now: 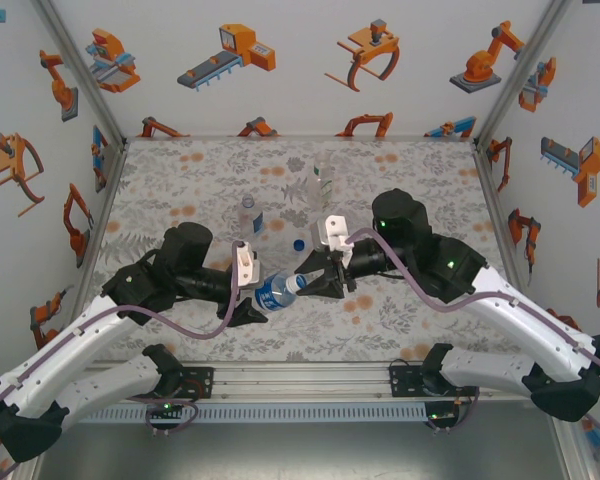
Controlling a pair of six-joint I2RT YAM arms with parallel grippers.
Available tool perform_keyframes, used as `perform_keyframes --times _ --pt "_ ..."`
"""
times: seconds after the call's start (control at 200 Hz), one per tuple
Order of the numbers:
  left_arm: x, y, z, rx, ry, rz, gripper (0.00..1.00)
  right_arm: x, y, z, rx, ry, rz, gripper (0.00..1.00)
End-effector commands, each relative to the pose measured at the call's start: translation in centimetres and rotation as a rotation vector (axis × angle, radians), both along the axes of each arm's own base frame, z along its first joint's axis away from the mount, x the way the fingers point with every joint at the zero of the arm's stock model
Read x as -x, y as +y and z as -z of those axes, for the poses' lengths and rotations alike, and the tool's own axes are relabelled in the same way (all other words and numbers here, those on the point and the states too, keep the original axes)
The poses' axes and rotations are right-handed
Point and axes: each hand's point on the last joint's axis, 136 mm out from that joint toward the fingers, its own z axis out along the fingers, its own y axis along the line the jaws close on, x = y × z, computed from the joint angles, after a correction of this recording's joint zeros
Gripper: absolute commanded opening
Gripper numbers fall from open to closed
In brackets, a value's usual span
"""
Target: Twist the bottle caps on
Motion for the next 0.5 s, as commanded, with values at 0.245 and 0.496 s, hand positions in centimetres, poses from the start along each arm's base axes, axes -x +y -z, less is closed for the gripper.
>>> perform_keyframes --times 0.245,0.496 --pt "0.2 0.0 -0.9 0.013 -0.01 0.01 0.0 -0.1 0.4 0.0 0.013 0.095 0.005 0.12" --pt "-1.1 0.1 -0.6 -0.009 -0.058 -0.047 0.0 -5.1 0.5 1.2 0.05 0.472 0.41 0.0"
